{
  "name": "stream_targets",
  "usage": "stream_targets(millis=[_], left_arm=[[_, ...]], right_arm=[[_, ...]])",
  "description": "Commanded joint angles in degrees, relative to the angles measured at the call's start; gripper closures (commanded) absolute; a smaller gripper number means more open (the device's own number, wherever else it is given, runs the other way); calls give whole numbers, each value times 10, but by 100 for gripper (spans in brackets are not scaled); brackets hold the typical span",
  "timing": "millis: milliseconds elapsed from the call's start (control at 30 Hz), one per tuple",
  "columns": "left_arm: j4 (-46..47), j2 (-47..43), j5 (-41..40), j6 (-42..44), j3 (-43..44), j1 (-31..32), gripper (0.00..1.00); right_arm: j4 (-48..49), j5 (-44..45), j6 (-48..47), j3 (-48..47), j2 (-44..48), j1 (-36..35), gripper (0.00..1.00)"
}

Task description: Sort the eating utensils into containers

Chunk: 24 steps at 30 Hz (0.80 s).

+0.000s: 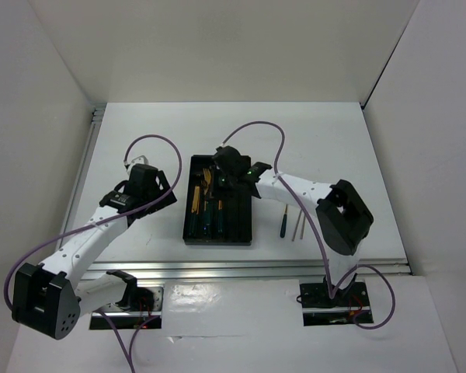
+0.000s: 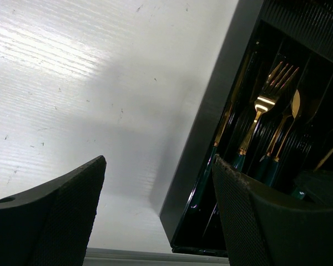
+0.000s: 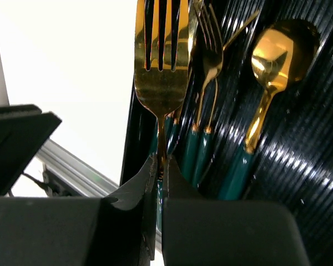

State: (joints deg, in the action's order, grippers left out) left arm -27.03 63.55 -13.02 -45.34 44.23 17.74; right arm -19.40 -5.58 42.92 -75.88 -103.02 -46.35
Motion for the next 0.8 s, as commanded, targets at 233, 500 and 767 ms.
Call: stream_targets(millis=[233,500,767], left_arm=[[5,-18,-6,-6,-9,-3,17],[5,-11,-6,-6,-9,-3,17],[10,-6,-6,-6,-9,-3,17]], right_arm=[[14,13,37,-37,-52,-1,100],[-15,7,37,-60,-89,-1,100],[-25,-6,31,-59,-104,-1,75]])
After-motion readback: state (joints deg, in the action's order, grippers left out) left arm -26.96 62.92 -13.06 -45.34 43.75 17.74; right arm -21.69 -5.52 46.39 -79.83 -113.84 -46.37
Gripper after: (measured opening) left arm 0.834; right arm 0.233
